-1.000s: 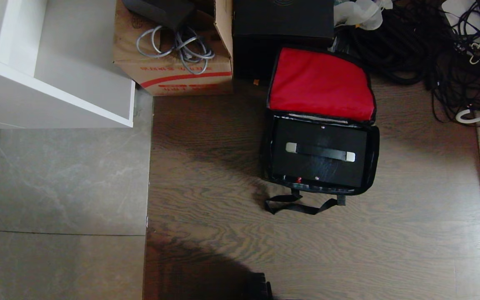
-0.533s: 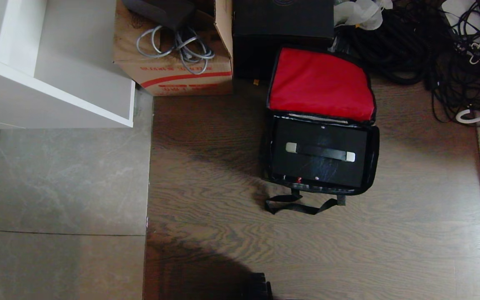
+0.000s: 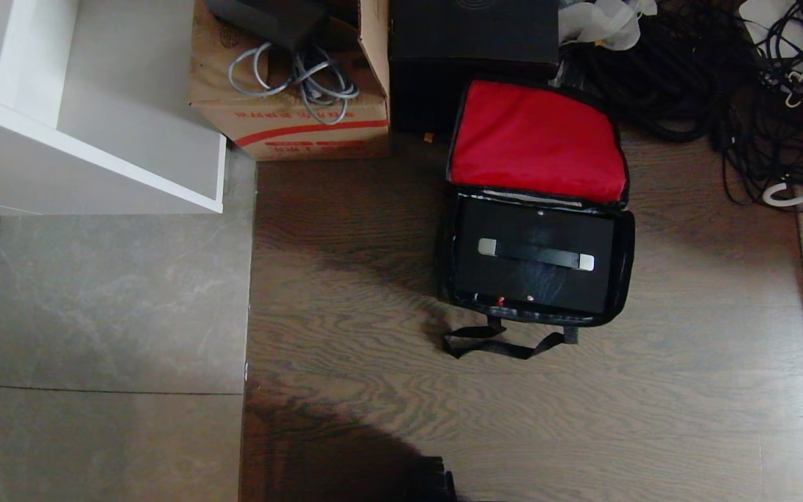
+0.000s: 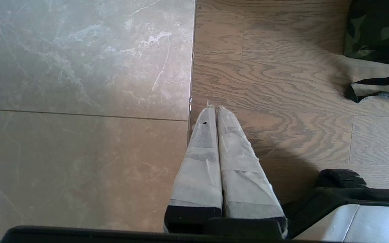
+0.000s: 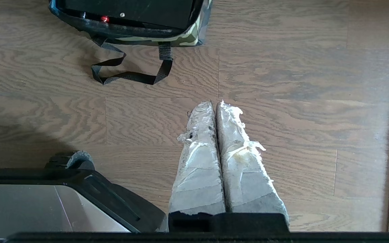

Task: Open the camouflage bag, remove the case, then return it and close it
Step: Grip the handle

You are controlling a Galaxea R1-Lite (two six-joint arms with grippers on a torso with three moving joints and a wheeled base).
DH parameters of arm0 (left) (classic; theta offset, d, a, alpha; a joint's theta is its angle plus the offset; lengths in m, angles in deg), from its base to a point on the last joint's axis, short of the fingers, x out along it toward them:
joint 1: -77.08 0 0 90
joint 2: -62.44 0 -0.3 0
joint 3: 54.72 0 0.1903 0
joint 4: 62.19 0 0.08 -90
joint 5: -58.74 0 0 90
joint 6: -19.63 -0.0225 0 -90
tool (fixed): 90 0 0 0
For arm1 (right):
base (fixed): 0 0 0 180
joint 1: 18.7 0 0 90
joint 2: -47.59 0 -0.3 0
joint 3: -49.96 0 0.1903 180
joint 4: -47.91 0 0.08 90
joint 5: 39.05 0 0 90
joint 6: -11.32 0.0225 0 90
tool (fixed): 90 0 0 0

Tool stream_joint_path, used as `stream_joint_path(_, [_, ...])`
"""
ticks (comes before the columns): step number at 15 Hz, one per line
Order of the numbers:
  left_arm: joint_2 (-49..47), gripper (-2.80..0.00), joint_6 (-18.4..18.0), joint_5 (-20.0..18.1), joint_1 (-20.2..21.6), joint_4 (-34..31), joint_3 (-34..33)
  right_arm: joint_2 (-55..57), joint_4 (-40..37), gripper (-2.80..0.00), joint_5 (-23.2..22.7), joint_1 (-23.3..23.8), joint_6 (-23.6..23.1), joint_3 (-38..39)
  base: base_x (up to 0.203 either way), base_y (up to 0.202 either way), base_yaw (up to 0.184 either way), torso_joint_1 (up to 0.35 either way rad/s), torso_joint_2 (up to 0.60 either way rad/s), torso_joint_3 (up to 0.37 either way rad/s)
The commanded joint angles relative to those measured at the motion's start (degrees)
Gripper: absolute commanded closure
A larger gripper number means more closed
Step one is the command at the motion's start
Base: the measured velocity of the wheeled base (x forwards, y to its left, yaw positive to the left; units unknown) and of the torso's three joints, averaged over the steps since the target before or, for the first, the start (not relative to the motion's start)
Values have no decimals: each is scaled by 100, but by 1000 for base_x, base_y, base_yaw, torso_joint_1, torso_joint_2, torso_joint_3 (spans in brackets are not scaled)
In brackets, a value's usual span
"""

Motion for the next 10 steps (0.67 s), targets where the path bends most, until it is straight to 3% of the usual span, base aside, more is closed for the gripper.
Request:
stream_joint_path(1, [0, 0, -4, -4, 0, 1, 0, 25, 1, 0, 0, -2, -4, 1, 0, 0, 0, 0, 0, 0])
stream_joint_path(10, [0, 0, -4, -1, 0, 1, 0, 25, 1, 0, 0, -2, -4, 1, 0, 0, 0, 0, 0, 0])
